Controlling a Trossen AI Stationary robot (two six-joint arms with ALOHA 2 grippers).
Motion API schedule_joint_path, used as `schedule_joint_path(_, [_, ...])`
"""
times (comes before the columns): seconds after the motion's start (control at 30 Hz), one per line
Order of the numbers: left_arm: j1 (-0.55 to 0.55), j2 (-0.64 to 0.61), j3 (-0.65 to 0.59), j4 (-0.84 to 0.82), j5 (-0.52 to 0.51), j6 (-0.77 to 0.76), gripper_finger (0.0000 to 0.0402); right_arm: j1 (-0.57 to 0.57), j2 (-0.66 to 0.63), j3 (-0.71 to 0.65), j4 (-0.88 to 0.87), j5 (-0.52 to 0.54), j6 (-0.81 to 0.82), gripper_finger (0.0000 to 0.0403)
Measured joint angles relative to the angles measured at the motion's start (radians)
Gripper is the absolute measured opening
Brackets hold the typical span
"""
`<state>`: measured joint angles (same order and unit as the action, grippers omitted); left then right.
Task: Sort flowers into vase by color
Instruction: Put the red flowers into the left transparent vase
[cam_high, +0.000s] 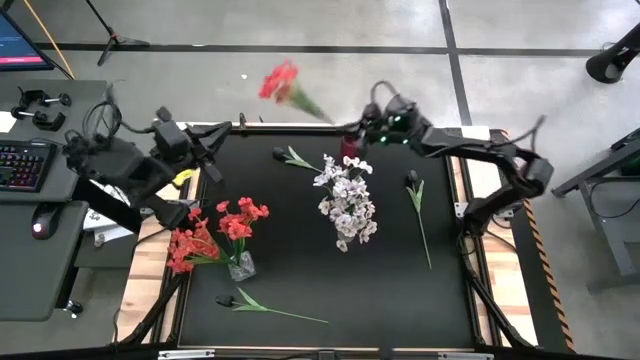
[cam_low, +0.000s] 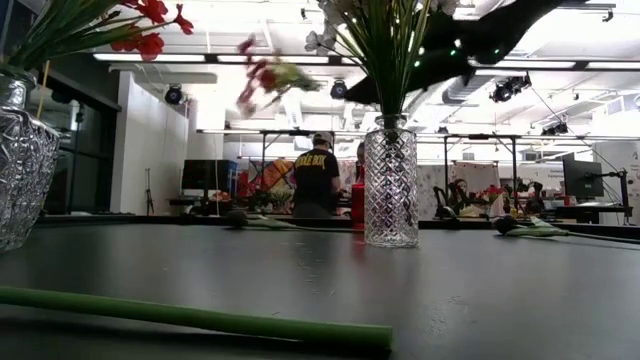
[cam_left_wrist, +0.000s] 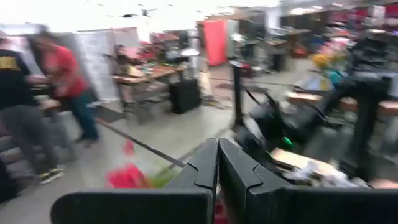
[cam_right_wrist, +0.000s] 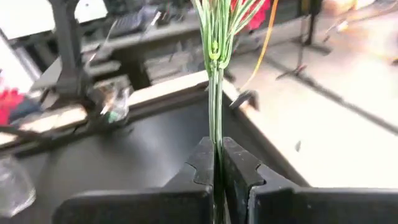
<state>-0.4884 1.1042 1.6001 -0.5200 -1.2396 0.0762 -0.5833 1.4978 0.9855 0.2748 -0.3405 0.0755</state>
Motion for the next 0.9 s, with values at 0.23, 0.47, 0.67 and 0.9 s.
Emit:
schedule_joint_path(0.23, [0.164, 0.002, -0.098, 0.009, 0.398, -0.094, 0.0, -0.126, -0.166, 0.0, -0.051, -0.008, -0.004, 0.0])
schedule_joint_path(0.47, [0.377, 0.004, -0.403, 0.518, 0.903, -0.063, 0.0, -0.145, -0.304, 0.0, -0.018, -0.067, 0.09, 0.0])
schedule_joint_path(0.67, [0.538, -0.074, -0.47, 0.557, 1.077, -0.151, 0.0, -0.026, -0.35, 0.001, 0.1, -0.131, 0.234, 0.0])
schedule_joint_path(0.9, [0.633, -0.229, -0.468, 0.464, 1.188, -0.152, 0.0, 0.239, -0.347, 0.113, 0.135, -0.091, 0.207, 0.0])
